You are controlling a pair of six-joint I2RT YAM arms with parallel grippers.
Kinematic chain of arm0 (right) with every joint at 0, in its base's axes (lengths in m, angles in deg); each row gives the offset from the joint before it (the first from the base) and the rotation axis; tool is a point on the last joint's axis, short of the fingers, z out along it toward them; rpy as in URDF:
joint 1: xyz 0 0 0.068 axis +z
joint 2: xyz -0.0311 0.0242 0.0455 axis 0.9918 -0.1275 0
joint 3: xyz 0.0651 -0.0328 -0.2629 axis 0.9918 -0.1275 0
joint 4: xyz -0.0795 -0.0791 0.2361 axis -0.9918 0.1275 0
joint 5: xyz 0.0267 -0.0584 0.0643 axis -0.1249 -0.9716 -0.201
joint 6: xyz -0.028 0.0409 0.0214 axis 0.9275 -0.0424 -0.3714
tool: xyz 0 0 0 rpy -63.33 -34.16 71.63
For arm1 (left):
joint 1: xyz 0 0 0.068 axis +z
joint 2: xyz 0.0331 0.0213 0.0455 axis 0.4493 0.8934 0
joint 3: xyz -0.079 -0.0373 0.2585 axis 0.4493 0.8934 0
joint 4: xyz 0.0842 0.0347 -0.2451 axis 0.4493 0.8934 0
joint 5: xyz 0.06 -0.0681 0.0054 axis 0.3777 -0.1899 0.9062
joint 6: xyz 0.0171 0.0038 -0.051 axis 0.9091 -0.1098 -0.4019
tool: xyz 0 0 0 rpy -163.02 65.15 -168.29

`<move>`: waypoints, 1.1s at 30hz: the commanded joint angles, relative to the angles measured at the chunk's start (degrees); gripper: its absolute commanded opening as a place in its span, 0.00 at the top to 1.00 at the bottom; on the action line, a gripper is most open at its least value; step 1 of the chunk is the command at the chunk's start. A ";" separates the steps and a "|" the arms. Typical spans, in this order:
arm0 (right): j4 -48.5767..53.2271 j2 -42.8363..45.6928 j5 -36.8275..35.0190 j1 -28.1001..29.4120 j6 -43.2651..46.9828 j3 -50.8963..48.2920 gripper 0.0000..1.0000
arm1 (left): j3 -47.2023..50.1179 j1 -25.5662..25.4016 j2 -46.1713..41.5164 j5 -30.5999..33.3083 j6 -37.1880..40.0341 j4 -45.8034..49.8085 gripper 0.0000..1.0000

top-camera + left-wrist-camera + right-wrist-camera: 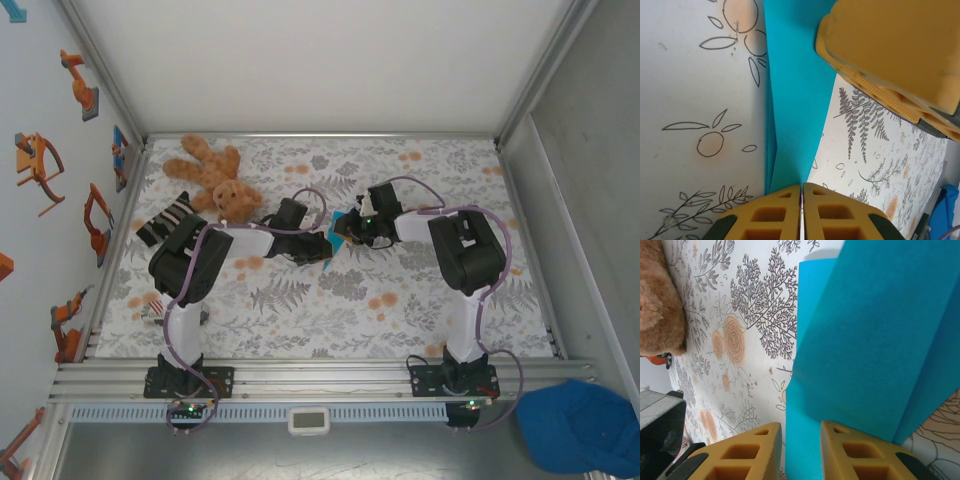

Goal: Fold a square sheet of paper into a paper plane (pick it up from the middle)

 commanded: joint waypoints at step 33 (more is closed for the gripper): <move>13.89 5.88 -12.63 7.01 6.62 1.41 0.99 | 2.86 1.35 2.11 -1.10 1.28 2.72 1.00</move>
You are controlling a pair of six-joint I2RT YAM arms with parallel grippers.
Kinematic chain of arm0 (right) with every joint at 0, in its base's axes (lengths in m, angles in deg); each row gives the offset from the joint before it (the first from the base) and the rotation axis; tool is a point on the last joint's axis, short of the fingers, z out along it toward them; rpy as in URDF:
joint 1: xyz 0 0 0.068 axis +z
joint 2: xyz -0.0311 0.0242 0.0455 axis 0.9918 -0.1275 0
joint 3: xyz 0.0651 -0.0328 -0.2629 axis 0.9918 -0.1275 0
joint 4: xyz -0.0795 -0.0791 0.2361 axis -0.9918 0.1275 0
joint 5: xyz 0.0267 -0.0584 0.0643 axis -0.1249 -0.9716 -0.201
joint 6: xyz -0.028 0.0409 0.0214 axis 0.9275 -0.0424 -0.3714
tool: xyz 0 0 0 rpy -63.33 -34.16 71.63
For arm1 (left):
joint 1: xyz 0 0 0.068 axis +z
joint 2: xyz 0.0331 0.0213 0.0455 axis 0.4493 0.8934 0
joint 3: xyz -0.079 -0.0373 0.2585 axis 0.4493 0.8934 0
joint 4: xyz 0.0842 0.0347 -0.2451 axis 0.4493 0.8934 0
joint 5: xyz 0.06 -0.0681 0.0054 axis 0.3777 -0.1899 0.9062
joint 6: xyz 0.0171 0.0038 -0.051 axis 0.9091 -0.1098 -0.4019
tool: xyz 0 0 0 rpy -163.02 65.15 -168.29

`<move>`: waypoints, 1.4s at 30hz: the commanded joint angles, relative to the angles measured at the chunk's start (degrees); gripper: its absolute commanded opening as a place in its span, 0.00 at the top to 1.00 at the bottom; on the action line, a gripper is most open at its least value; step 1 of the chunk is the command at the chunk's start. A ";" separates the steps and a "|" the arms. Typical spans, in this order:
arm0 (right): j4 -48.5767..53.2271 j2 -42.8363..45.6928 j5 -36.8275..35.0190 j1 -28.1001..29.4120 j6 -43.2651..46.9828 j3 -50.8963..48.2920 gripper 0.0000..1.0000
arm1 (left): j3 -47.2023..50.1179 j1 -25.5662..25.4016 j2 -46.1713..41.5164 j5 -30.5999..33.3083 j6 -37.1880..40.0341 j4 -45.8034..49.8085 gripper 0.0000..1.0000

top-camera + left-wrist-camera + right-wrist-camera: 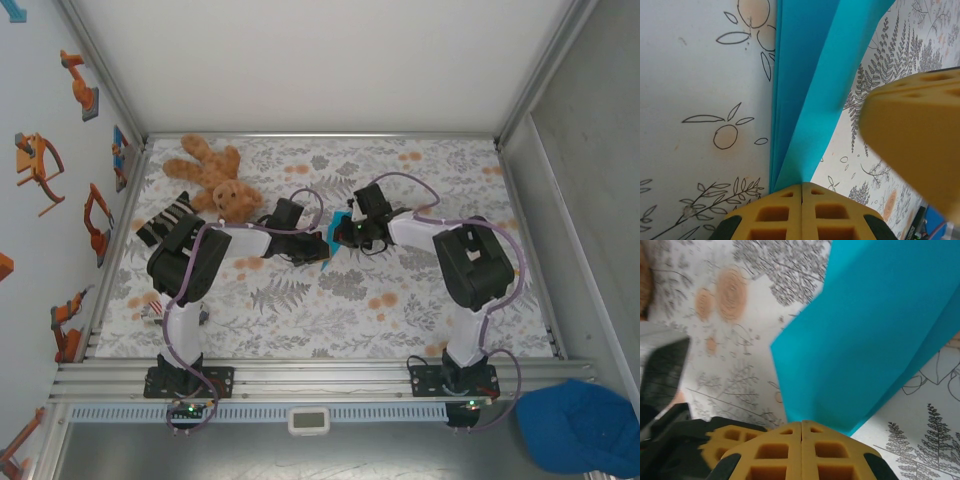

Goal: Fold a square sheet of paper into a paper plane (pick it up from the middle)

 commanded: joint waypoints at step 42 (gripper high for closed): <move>6.87 -7.36 -4.40 -0.58 0.15 1.38 1.00 | -0.74 -2.46 -3.04 2.11 2.67 6.47 1.00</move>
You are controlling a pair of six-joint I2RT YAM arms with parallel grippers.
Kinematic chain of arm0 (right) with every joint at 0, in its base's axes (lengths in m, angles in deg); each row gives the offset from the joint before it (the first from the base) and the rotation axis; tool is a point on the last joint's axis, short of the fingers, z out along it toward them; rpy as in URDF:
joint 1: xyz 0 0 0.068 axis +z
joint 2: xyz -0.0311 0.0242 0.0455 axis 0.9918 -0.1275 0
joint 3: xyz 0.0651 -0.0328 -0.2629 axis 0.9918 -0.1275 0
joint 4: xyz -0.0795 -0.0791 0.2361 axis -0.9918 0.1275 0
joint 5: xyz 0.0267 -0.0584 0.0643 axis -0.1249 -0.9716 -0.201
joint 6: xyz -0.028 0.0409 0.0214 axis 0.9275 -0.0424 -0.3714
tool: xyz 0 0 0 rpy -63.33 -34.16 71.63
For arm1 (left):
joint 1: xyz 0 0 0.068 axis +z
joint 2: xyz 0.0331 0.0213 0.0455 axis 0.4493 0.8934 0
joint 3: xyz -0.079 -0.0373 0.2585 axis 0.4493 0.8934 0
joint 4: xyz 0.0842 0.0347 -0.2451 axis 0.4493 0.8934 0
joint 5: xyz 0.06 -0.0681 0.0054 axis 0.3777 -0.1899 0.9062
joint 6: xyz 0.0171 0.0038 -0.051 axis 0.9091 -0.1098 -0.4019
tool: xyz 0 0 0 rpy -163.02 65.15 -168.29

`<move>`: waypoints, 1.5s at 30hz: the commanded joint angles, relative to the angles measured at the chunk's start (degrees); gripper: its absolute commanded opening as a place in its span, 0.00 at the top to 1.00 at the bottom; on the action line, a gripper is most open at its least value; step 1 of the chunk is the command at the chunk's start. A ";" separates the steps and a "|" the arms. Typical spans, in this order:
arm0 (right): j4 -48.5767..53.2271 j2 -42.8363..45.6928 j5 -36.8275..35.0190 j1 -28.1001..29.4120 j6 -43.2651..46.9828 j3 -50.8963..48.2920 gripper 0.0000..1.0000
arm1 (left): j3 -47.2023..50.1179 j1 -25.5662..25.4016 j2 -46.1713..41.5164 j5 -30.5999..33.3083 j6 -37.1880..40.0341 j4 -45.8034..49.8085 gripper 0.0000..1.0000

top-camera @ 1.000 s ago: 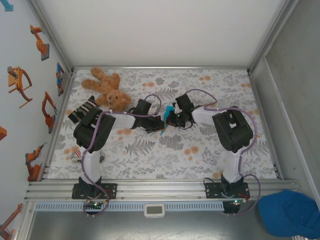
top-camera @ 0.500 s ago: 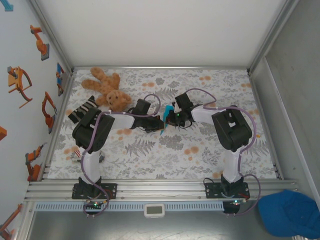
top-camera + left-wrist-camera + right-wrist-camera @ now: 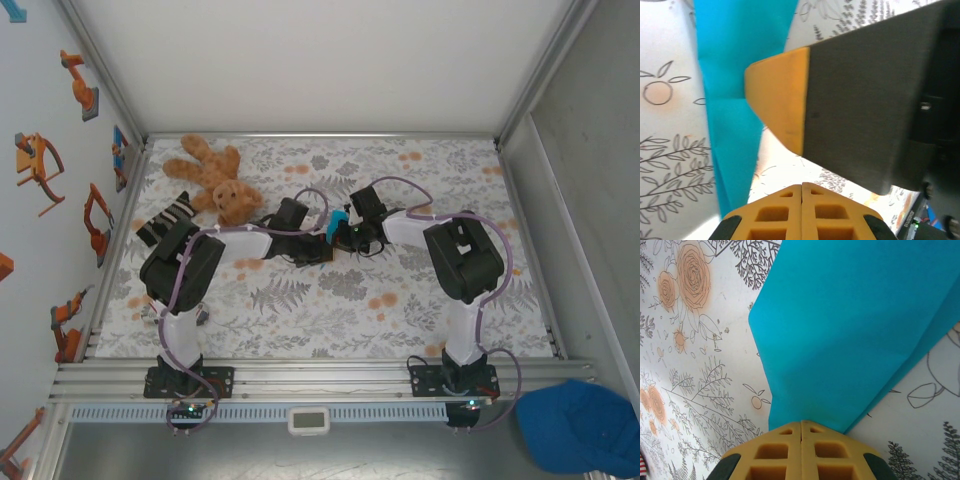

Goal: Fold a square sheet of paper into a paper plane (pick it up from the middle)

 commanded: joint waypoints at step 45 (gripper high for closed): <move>8.25 -2.50 -6.50 -0.56 -0.21 -0.34 1.00 | 6.70 1.42 -11.74 2.26 6.58 7.85 1.00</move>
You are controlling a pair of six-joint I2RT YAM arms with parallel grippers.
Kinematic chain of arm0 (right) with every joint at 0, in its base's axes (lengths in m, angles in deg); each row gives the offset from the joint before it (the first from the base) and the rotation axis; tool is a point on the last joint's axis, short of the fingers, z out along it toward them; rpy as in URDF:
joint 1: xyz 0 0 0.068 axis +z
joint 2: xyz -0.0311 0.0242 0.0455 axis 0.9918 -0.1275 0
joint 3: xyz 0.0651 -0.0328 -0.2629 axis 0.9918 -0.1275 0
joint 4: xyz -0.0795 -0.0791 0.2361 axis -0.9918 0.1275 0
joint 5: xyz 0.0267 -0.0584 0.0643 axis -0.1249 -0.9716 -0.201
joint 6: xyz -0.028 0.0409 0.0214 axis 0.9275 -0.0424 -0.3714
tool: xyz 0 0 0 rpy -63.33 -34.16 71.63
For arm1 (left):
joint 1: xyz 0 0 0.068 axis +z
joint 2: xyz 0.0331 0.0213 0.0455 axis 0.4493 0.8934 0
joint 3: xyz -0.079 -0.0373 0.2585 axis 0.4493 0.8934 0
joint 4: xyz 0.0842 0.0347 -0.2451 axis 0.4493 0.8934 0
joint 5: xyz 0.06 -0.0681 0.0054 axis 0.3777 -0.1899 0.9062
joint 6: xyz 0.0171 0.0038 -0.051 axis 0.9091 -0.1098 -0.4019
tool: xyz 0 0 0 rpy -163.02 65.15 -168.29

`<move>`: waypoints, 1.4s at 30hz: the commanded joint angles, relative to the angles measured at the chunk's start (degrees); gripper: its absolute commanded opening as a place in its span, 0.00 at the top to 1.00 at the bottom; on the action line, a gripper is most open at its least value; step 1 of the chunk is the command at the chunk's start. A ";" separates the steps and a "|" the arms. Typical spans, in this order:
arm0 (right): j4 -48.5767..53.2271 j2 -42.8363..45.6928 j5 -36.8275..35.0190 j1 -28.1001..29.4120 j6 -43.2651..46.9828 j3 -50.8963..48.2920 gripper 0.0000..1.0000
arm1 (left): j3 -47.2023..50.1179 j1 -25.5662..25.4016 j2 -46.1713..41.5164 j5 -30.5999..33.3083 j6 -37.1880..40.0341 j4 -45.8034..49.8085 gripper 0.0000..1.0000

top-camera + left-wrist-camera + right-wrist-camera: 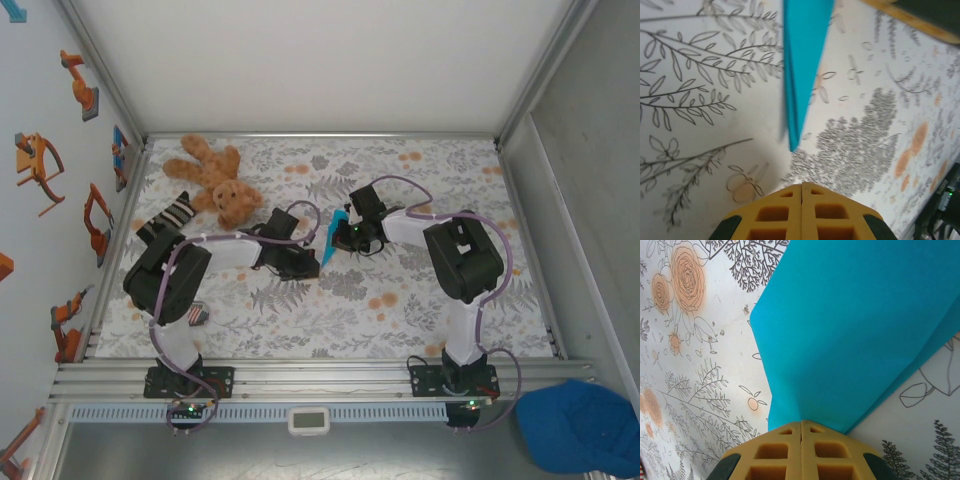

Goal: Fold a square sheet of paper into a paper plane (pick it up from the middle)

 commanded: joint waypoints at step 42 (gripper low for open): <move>5.42 1.23 -6.19 -1.80 4.55 4.04 1.00 | -7.67 0.26 12.90 4.95 -4.51 -3.90 1.00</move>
